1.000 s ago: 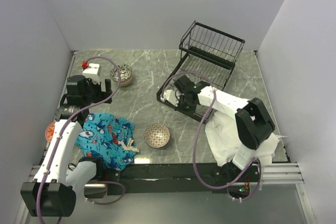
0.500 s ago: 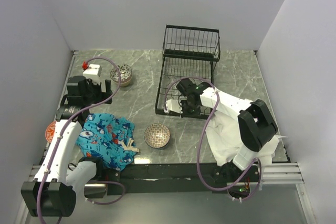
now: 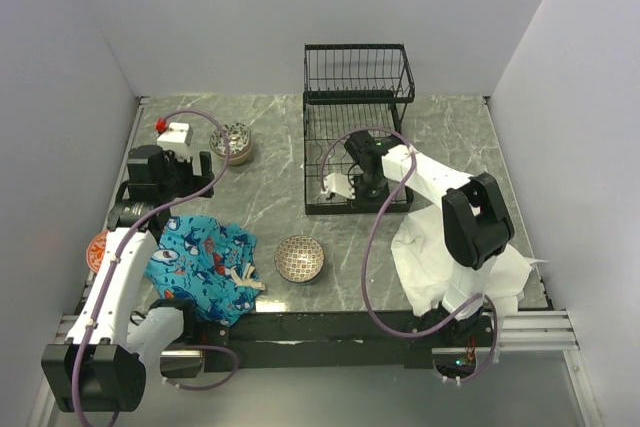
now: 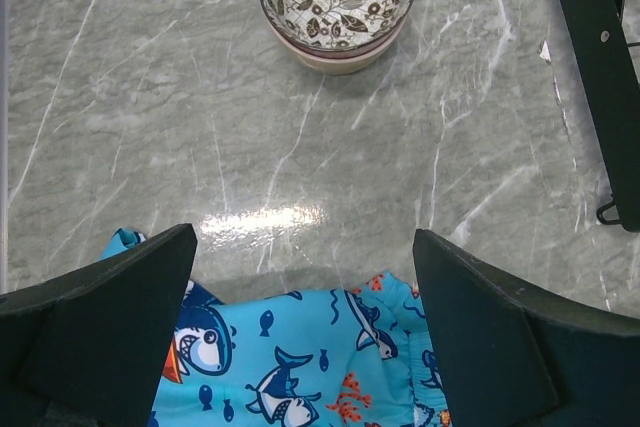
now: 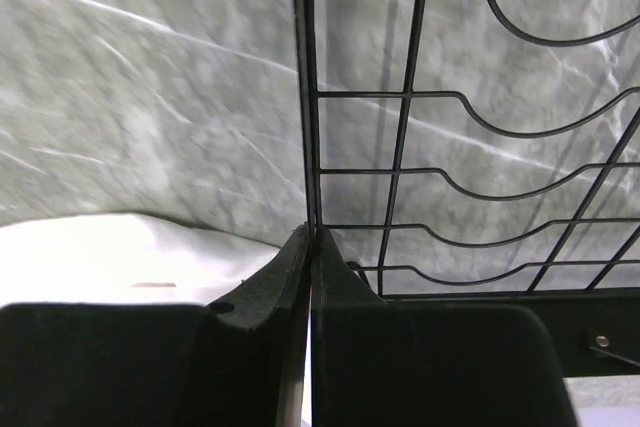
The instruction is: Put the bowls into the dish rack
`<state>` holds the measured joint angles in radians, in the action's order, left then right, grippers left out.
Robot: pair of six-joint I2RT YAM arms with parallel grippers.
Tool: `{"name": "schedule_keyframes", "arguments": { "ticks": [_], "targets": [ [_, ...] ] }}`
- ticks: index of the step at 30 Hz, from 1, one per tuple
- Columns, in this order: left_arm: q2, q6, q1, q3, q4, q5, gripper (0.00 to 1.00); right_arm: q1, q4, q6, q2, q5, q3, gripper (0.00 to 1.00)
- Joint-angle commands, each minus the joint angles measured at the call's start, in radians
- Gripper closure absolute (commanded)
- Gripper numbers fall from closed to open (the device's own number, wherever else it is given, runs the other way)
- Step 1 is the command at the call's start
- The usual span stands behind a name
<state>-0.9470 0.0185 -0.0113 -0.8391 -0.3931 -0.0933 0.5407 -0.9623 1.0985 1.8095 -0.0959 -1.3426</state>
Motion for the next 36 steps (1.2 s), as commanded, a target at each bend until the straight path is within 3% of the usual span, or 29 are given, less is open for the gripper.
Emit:
{"name": "schedule_keyframes", "arguments": {
  "ticks": [1, 17, 24, 36],
  "targets": [
    [0.001, -0.006, 0.007, 0.005, 0.045, -0.029, 0.03, -0.057, 0.011, 0.064, 0.068, 0.125, -0.043, 1.00],
    [-0.013, -0.008, 0.007, 0.003, 0.049, -0.046, 0.03, -0.130, 0.054, -0.048, 0.099, 0.102, -0.075, 1.00],
    [-0.019, -0.008, 0.007, -0.003, 0.045, -0.051, 0.03, -0.122, 0.053, -0.077, 0.143, 0.099, -0.148, 1.00],
    [-0.013, 0.000, 0.007, 0.000, 0.039, -0.043, 0.03, -0.062, 0.066, -0.117, 0.128, 0.062, -0.115, 1.00]
  ]
}}
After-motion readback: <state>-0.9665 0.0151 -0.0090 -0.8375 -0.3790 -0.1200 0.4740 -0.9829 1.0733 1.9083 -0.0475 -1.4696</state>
